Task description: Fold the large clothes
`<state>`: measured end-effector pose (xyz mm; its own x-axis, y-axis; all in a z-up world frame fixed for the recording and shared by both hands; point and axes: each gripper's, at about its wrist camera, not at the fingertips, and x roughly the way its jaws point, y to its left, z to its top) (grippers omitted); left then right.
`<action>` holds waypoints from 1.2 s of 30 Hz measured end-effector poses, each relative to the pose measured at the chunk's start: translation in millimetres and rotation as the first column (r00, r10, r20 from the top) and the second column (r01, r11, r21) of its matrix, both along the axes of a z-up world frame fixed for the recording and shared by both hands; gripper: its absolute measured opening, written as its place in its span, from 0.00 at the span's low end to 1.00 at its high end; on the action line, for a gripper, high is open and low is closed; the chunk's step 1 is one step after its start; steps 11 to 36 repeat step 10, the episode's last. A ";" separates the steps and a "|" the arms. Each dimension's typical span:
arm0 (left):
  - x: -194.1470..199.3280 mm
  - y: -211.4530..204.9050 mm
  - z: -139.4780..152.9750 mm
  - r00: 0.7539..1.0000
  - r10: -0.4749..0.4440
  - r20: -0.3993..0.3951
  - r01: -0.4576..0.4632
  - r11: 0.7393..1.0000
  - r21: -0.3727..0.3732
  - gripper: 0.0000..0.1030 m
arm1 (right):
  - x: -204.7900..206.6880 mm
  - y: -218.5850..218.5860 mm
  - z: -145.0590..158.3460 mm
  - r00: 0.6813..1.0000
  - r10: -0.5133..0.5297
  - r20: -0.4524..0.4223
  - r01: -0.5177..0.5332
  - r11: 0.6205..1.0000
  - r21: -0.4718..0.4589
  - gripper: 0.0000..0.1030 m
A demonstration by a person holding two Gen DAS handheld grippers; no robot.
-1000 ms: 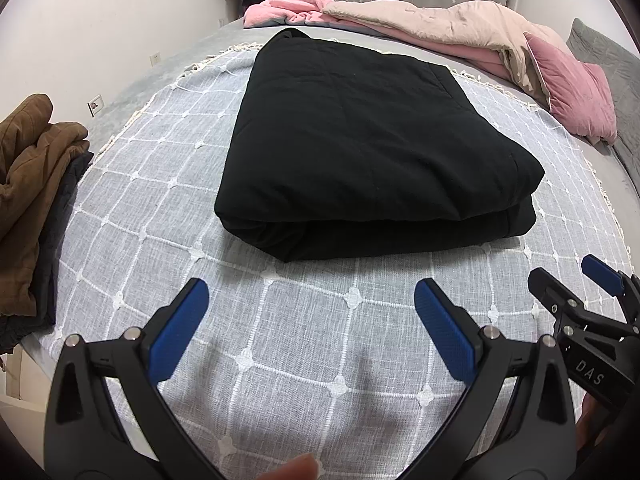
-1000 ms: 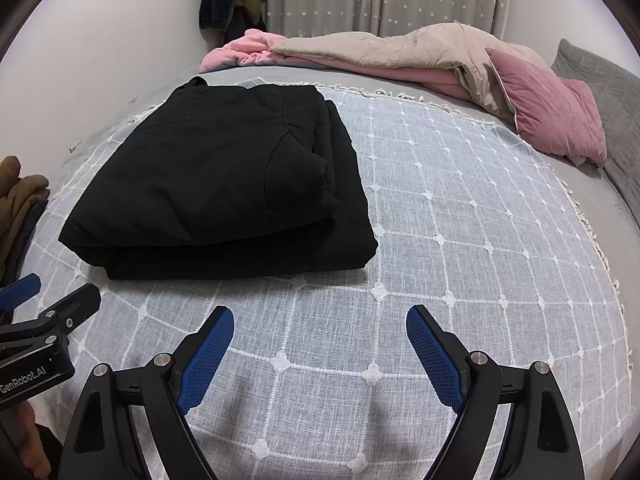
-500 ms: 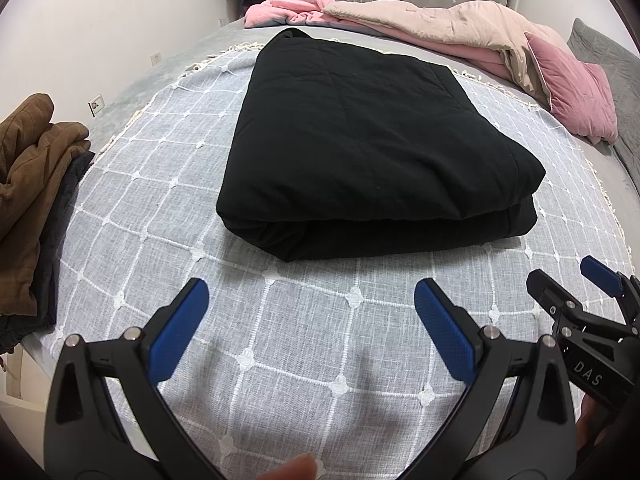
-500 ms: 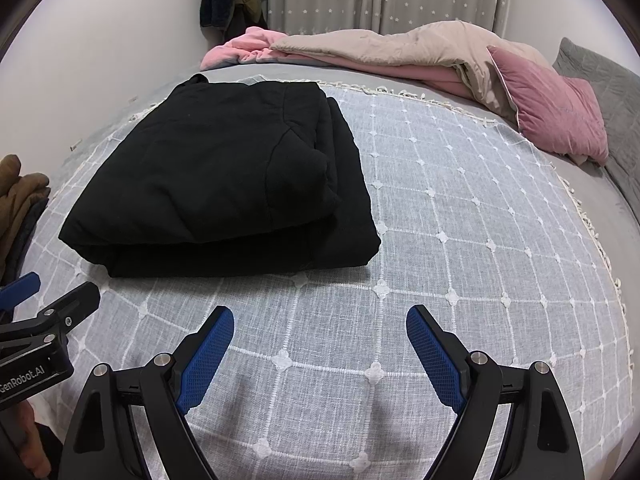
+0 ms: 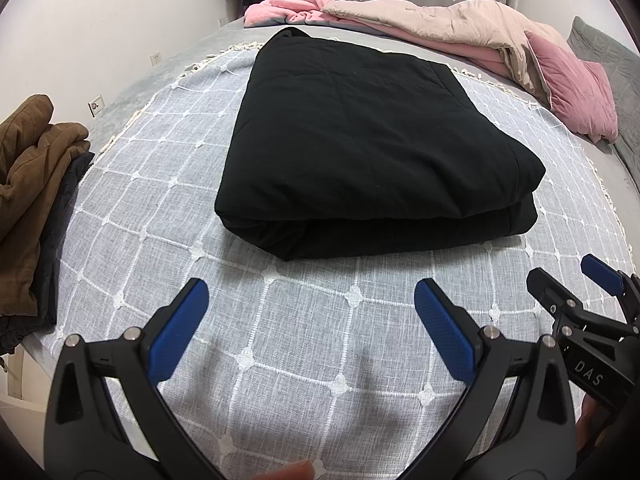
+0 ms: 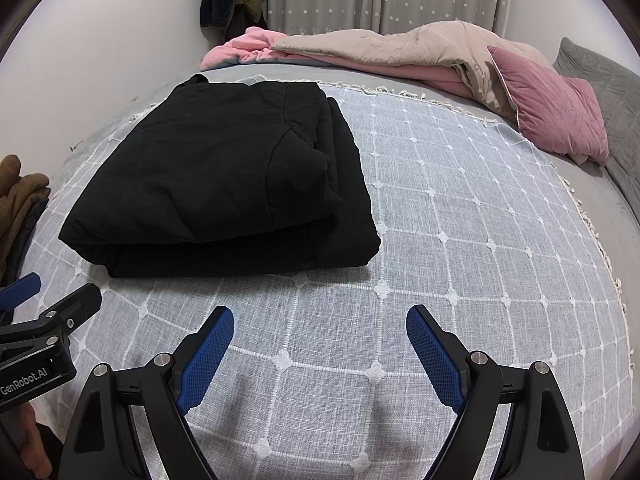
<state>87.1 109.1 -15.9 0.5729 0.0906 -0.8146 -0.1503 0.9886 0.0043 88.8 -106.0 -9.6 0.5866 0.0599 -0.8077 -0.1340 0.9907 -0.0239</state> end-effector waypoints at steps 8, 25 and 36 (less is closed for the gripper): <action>-1.4 -0.9 -1.5 1.000 0.001 -0.004 -0.001 1.000 0.013 0.99 | -0.2 0.4 0.2 1.000 -0.002 0.000 0.002 1.000 -0.001 0.87; -1.8 -3.0 -2.0 1.000 0.004 -0.004 -0.004 1.000 0.016 0.99 | -0.3 0.4 0.2 1.000 -0.002 0.000 0.002 1.000 -0.001 0.87; -1.8 -3.0 -2.0 1.000 0.004 -0.004 -0.004 1.000 0.016 0.99 | -0.3 0.4 0.2 1.000 -0.002 0.000 0.002 1.000 -0.001 0.87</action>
